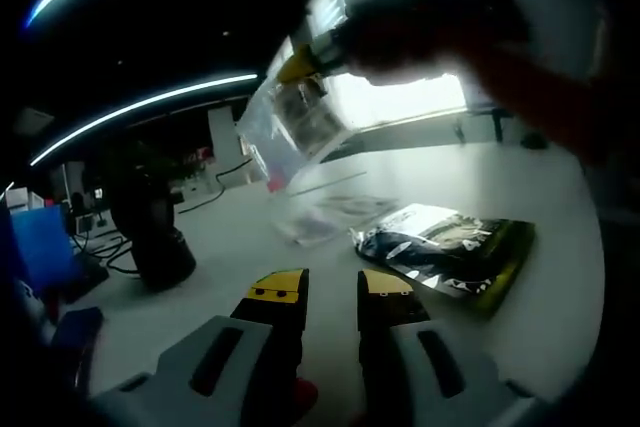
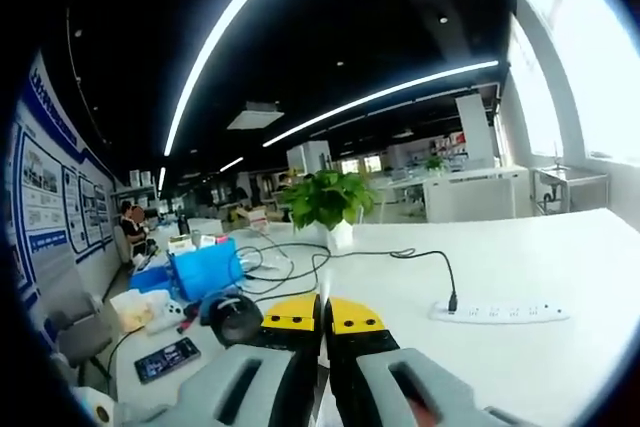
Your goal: Clip sheet goods on table flip sheet goods clip sheet goods scan sheet goods put sheet goods back to table
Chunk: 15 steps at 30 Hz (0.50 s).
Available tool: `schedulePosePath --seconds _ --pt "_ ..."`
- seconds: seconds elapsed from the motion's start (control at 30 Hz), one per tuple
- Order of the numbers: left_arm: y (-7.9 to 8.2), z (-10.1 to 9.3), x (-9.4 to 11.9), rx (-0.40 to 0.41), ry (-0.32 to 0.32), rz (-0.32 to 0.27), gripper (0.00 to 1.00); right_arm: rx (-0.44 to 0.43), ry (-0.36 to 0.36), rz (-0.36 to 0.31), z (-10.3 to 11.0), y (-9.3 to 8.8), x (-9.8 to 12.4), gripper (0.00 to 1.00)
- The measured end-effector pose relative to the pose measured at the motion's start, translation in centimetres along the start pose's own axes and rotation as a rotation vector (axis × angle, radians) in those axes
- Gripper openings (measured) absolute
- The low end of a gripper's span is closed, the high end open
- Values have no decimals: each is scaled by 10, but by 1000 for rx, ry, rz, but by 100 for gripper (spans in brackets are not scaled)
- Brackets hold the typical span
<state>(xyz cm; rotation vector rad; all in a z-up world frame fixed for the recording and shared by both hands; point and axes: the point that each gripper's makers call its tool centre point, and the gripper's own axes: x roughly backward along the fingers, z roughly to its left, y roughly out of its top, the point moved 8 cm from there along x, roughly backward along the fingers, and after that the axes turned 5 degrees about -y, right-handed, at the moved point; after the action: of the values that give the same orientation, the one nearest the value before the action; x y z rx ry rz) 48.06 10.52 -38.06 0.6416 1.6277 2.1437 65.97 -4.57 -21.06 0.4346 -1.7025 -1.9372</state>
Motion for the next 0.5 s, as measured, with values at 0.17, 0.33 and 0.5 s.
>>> schedulePosePath --seconds 0.17,0.33,0.5 --pt "0 -1 0 -3 0 -1 13 -23 -13 -4 6 -6 -11 0" --pt "0 0 0 -4 3 0 13 -26 -32 -13 13 -11 -19 0" --pt "0 -1 0 -6 4 2 13 34 -58 -25 23 -14 -22 0"
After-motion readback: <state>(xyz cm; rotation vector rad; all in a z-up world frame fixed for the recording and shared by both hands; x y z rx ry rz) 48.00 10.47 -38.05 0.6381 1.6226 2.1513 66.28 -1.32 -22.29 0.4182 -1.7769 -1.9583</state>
